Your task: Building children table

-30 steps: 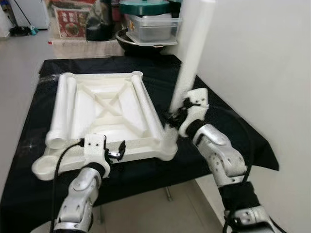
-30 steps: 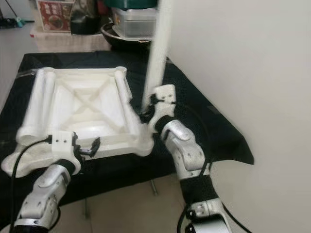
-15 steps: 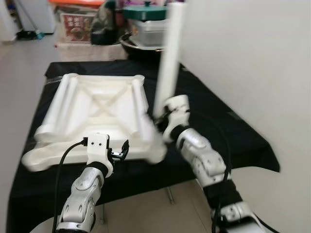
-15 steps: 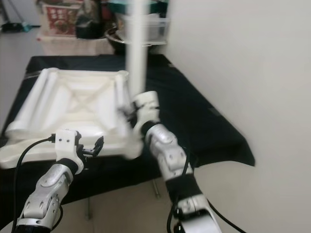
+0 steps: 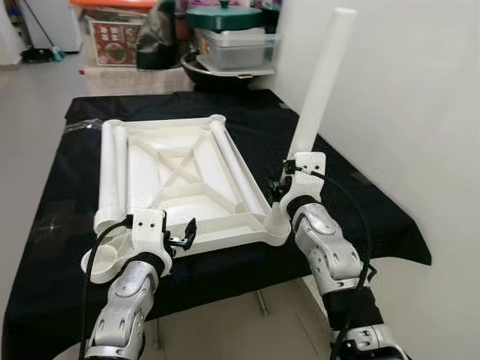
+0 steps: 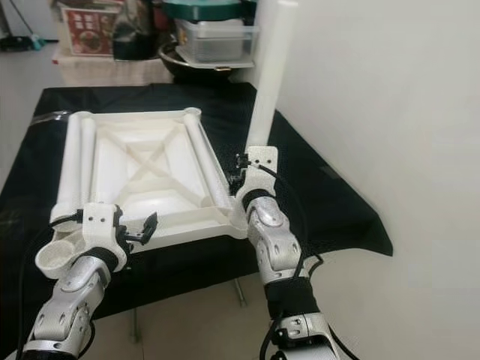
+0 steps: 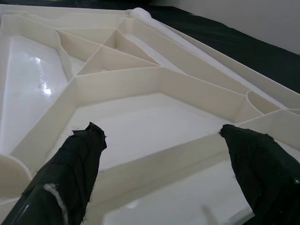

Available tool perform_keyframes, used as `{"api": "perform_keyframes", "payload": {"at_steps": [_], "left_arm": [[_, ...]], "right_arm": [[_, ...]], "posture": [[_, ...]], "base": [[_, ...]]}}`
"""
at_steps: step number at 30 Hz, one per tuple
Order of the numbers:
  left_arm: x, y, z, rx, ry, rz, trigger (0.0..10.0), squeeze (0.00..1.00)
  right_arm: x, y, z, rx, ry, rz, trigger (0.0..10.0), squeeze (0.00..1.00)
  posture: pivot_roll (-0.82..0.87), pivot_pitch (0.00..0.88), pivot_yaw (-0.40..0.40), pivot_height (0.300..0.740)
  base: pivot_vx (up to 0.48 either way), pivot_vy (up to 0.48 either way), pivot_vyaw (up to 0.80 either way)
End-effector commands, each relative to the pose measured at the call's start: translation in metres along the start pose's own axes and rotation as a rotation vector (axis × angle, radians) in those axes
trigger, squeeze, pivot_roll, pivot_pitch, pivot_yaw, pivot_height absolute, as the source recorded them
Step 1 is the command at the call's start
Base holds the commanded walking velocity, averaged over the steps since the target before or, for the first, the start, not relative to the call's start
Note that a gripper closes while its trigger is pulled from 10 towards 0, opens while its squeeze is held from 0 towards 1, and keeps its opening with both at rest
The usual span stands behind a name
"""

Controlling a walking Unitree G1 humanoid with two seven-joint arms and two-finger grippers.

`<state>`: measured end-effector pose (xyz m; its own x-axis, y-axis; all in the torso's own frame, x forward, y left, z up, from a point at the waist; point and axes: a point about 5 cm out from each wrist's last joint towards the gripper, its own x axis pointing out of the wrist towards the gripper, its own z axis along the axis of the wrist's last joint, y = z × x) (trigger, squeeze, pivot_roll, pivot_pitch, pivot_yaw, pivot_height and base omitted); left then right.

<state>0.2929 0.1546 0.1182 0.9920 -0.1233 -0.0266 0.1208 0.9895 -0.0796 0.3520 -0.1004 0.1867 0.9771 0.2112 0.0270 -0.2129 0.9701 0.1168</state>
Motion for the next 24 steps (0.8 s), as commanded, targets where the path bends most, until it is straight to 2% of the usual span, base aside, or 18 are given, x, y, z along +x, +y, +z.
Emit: {"api": "perform_keyframes", "payload": {"at_steps": [1, 5, 7, 8, 11, 15, 17, 18, 19, 20, 21, 22, 23, 24], "left_arm": [[0.001, 0.000, -0.003, 0.000, 0.010, -0.003, 10.0, 0.00], [0.001, 0.000, -0.002, 0.000, 0.008, -0.002, 10.0, 0.00], [0.001, 0.000, -0.002, 0.000, 0.008, -0.003, 10.0, 0.00], [0.001, 0.000, -0.002, 0.000, 0.008, -0.003, 10.0, 0.00], [0.001, -0.001, -0.002, -0.001, 0.009, -0.005, 10.0, 0.00], [0.001, -0.002, -0.002, 0.000, 0.008, -0.005, 10.0, 0.00], [0.001, 0.000, -0.002, -0.001, 0.007, 0.001, 10.0, 0.00], [0.001, 0.000, -0.002, -0.001, 0.007, 0.001, 10.0, 0.00], [0.001, 0.000, -0.002, -0.001, 0.006, 0.003, 10.0, 0.00], [0.001, 0.000, -0.002, -0.002, 0.006, 0.003, 10.0, 0.00], [0.001, 0.000, -0.002, -0.002, 0.006, 0.003, 10.0, 0.00], [0.000, -0.001, -0.002, -0.002, 0.007, 0.002, 10.0, 0.00], [0.000, -0.001, -0.002, -0.002, 0.007, 0.001, 10.0, 0.00], [0.000, -0.001, -0.003, -0.003, 0.009, 0.000, 10.0, 0.00]], "right_arm": [[0.004, 0.012, 0.005, 0.015, -0.005, 0.079, 10.0, 0.00], [-0.002, 0.030, 0.025, 0.094, -0.067, 0.363, 10.0, 0.00], [-0.013, 0.042, 0.034, 0.108, -0.097, 0.554, 10.0, 0.00], [-0.013, 0.042, 0.034, 0.108, -0.097, 0.554, 10.0, 0.00], [-0.029, 0.056, 0.032, 0.059, -0.088, 0.759, 10.0, 0.00], [-0.034, 0.061, 0.016, 0.006, -0.039, 0.815, 10.0, 0.00], [-0.032, 0.060, 0.002, -0.052, 0.009, 0.798, 9.8, 0.00], [-0.032, 0.060, 0.002, -0.052, 0.009, 0.798, 9.8, 0.00], [-0.028, 0.056, -0.006, -0.110, 0.033, 0.749, 3.3, 0.00], [-0.019, 0.045, -0.014, -0.098, 0.092, 0.638, 0.0, 0.00], [-0.019, 0.045, -0.014, -0.098, 0.092, 0.638, 0.0, 0.00], [-0.003, 0.017, -0.026, -0.102, 0.187, 0.341, 0.0, 0.00], [0.001, 0.006, -0.029, -0.109, 0.219, 0.229, 0.0, 0.00], [0.003, -0.013, -0.034, -0.119, 0.255, 0.058, 0.0, 0.00]], "posture": [[0.09, 0.000, -0.106, 0.740], [0.09, 0.000, -0.108, 0.740], [0.09, 0.000, -0.108, 0.740], [0.09, 0.000, -0.108, 0.740], [0.09, 0.000, -0.110, 0.740], [0.10, 0.000, -0.114, 0.740], [0.10, 0.000, -0.116, 0.740], [0.10, 0.000, -0.116, 0.740], [0.10, 0.000, -0.116, 0.740], [0.10, 0.000, -0.116, 0.740], [0.10, 0.000, -0.116, 0.740], [0.10, 0.000, -0.115, 0.740], [0.10, 0.000, -0.115, 0.740], [0.09, 0.000, -0.110, 0.740]], "base": [[0.000, 0.000, 0.00], [0.000, 0.000, 0.00], [0.000, 0.000, 0.00], [0.000, 0.000, 0.00], [0.000, 0.000, 0.00], [0.000, 0.000, 0.00], [0.000, 0.000, 0.00], [0.000, 0.000, 0.00], [0.000, 0.000, 0.00], [0.000, 0.000, 0.00], [0.000, 0.000, 0.00], [0.000, 0.000, 0.00], [0.000, 0.000, 0.00], [0.000, 0.000, 0.00]]}}
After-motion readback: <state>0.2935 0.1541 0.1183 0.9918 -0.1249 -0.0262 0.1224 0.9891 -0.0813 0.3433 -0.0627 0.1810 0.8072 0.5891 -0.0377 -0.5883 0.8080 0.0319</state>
